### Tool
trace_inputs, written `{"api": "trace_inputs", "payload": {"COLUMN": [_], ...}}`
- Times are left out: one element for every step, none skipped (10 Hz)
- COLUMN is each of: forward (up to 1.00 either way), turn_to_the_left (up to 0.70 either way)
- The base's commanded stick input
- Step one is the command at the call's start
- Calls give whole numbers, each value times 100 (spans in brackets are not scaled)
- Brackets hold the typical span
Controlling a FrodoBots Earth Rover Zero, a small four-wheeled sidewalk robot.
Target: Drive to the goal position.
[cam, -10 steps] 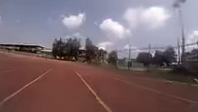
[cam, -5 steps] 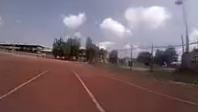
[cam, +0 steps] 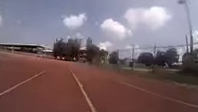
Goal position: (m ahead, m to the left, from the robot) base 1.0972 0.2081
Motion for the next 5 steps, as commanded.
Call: {"api": "trace_inputs", "payload": {"forward": [70, 70, 70, 70, 70], "turn_to_the_left": [0, 0, 0, 0, 0]}}
